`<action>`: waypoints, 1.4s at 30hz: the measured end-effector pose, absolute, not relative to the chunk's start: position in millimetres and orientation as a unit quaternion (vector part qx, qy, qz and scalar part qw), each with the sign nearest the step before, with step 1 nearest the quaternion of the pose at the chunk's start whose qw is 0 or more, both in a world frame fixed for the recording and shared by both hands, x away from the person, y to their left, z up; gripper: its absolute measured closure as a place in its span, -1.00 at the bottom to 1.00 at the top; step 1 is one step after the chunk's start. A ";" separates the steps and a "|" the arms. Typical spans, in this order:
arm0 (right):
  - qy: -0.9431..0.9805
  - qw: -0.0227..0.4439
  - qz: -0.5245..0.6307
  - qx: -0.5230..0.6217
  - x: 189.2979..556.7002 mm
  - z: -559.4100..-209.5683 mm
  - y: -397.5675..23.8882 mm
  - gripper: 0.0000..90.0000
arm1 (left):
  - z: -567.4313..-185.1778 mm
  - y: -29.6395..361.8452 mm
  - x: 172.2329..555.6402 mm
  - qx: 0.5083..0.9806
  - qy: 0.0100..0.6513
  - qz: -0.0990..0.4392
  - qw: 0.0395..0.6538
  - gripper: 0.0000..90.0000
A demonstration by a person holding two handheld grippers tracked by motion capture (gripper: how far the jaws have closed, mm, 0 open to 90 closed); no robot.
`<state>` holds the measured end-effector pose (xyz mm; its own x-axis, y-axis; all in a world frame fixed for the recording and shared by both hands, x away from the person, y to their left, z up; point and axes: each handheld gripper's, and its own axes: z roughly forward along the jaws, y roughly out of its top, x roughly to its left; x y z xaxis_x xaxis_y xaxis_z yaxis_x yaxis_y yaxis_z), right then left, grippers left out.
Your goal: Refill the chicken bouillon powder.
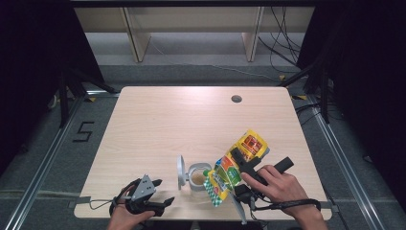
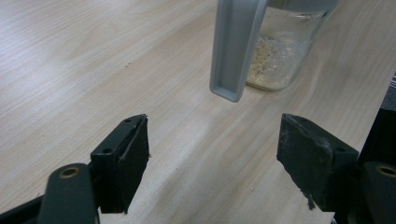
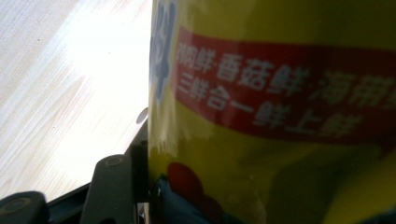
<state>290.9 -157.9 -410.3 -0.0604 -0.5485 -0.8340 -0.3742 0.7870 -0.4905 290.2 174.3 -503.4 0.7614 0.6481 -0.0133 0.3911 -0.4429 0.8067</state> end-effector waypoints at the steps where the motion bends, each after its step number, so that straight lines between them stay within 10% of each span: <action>1: 0.725 0.606 -0.071 -0.319 290.9 -410.6 -157.9 0.00 | -503.0 174.6 290.6 0.838 0.306 0.153 0.426 -0.44; 42: 0.721 0.609 -0.072 -0.323 289.8 -410.2 -157.7 0.00 | -502.6 174.7 290.4 0.837 0.308 0.158 0.424 -0.44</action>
<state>289.8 -157.7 -410.2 -0.0498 -0.5536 -0.8313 -0.3772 0.7811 -0.4976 290.4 174.7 -502.6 0.7605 0.6494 0.0042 0.3808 -0.4511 0.8072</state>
